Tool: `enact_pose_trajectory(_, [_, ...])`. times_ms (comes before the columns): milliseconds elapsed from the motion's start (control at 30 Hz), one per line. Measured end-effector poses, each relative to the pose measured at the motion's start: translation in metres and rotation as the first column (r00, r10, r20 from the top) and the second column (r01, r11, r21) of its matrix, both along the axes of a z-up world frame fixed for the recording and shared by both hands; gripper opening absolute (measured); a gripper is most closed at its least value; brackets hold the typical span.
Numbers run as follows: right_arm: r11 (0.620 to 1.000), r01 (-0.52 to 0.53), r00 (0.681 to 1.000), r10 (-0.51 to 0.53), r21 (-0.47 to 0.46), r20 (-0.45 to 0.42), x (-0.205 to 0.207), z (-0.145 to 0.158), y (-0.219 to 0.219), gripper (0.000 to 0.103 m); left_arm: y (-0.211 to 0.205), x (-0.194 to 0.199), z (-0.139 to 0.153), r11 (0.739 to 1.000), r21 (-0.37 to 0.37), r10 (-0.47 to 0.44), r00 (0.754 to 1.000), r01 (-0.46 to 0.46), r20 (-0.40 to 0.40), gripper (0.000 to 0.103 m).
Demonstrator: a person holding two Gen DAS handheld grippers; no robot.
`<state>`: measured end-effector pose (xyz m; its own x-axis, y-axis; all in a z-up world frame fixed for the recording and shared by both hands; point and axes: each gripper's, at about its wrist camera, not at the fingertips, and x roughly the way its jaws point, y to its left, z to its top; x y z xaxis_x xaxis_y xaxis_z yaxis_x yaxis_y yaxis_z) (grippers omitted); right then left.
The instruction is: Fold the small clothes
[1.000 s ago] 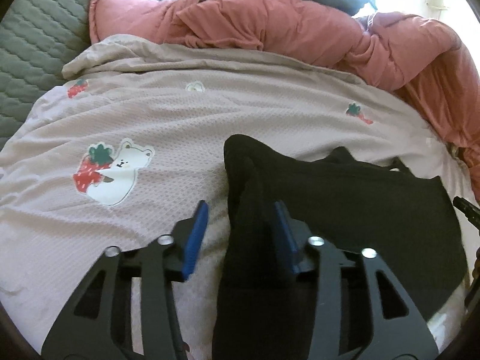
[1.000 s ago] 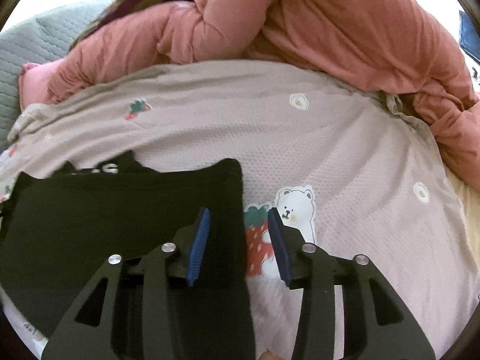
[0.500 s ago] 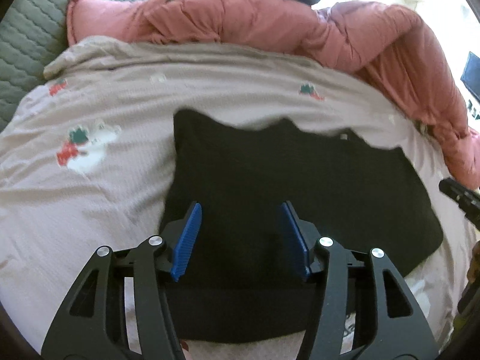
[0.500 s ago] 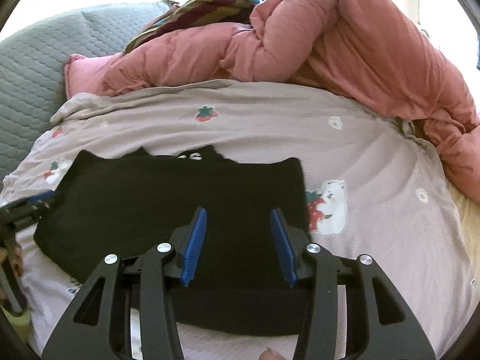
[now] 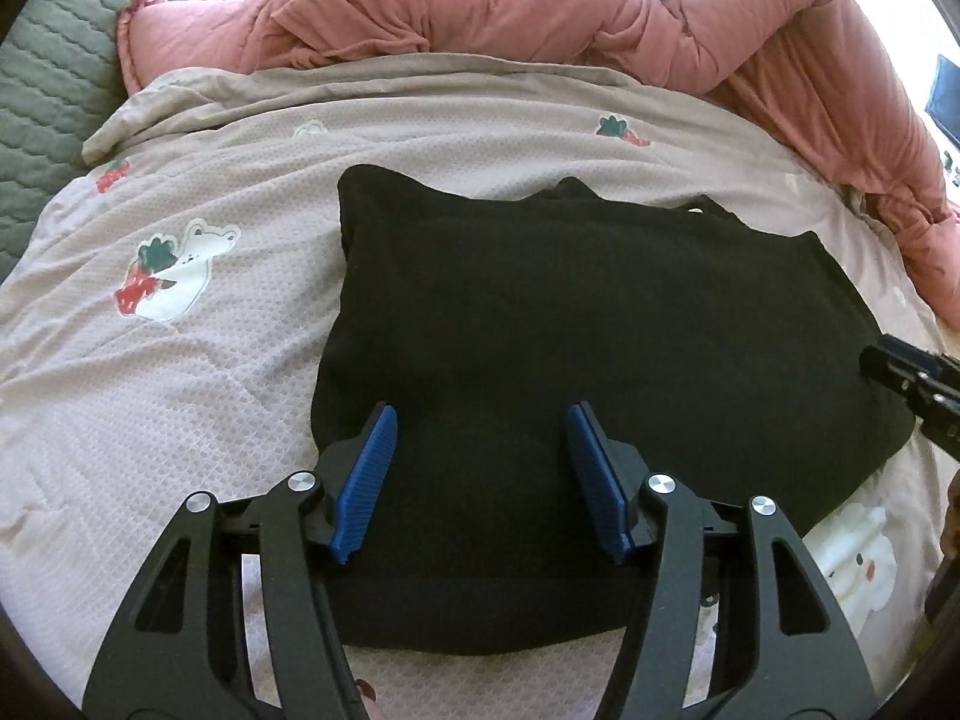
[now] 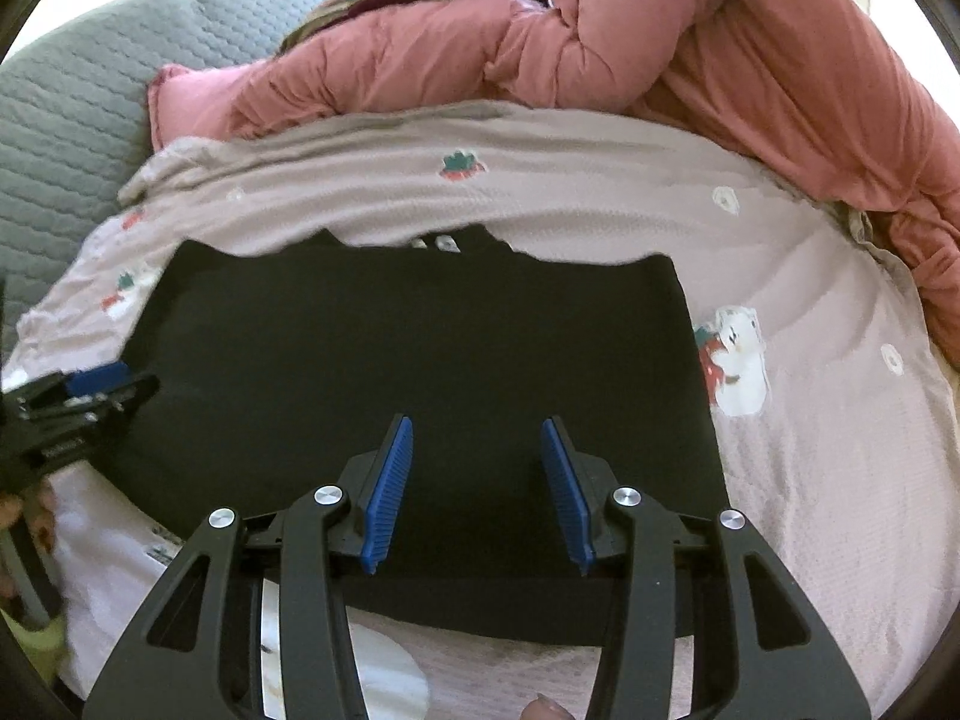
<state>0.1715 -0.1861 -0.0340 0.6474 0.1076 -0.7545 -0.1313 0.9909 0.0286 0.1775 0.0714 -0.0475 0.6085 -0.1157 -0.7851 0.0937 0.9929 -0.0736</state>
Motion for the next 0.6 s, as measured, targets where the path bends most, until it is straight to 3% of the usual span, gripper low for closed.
enact_pose_trajectory(33, [1.0, 0.005, 1.0, -0.005, -0.005, -0.018, 0.001, -0.005, -0.002, 0.044, 0.001, -0.001, 0.0, 1.0, -0.002, 0.001, 1.0, -0.001, -0.001, 0.051])
enact_pose_trajectory(100, [1.0, 0.024, 0.999, -0.024, -0.009, -0.038, 0.001, -0.012, -0.009, 0.06, 0.001, -0.001, -0.001, 1.0, -0.004, 0.004, 1.0, -0.004, -0.005, 0.051])
enact_pose_trajectory(267, [0.997, 0.045, 0.997, -0.042, 0.057, -0.066, -0.002, -0.024, -0.022, 0.062, 0.002, -0.004, -0.002, 1.0, -0.007, 0.006, 1.0, -0.006, -0.008, 0.051])
enact_pose_trajectory(600, [0.996, 0.062, 0.996, -0.058, 0.058, -0.072, -0.002, -0.023, -0.022, 0.068, 0.005, -0.01, -0.003, 1.0, -0.015, 0.017, 1.0, -0.018, -0.015, 0.052])
